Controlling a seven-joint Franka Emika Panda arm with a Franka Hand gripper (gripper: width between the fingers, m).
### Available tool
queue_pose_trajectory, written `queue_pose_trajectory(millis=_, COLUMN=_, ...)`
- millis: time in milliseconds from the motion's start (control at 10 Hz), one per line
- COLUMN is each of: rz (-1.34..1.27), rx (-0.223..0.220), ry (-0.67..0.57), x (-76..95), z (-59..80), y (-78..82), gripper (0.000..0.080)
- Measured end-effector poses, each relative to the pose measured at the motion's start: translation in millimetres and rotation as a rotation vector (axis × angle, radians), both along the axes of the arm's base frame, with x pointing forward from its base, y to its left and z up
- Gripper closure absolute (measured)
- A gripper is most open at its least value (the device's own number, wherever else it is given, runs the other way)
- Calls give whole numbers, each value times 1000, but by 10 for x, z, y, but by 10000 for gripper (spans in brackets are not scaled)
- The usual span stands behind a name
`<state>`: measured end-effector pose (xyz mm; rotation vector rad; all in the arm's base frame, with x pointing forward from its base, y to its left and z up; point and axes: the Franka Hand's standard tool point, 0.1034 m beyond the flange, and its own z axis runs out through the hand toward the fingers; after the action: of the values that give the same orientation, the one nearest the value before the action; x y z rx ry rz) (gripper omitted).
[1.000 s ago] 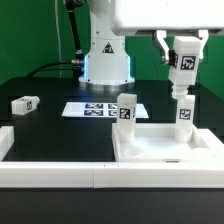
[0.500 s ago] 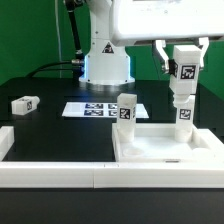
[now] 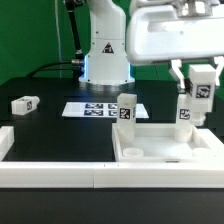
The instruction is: Assemble square table
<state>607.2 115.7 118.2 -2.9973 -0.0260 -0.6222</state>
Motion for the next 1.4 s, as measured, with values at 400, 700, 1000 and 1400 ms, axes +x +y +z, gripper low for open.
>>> queue_pose_trajectory(millis=400, rz=-3, rx=-7, ry=3, x=-14, z=-53, y=10, gripper=514)
queue_pose_trajectory(millis=700, rz=12, rx=-46, ry=-48, x=-63, z=-214, y=29, gripper=514)
queue_pose_trajectory(millis=1000, rz=20, rx=-56, ry=-53, x=-45, z=-305, y=64, gripper=514)
queue_pose_trajectory(millis=1400, rz=18, rx=-61, ry=-42, x=-68, z=-381, y=37, gripper=514)
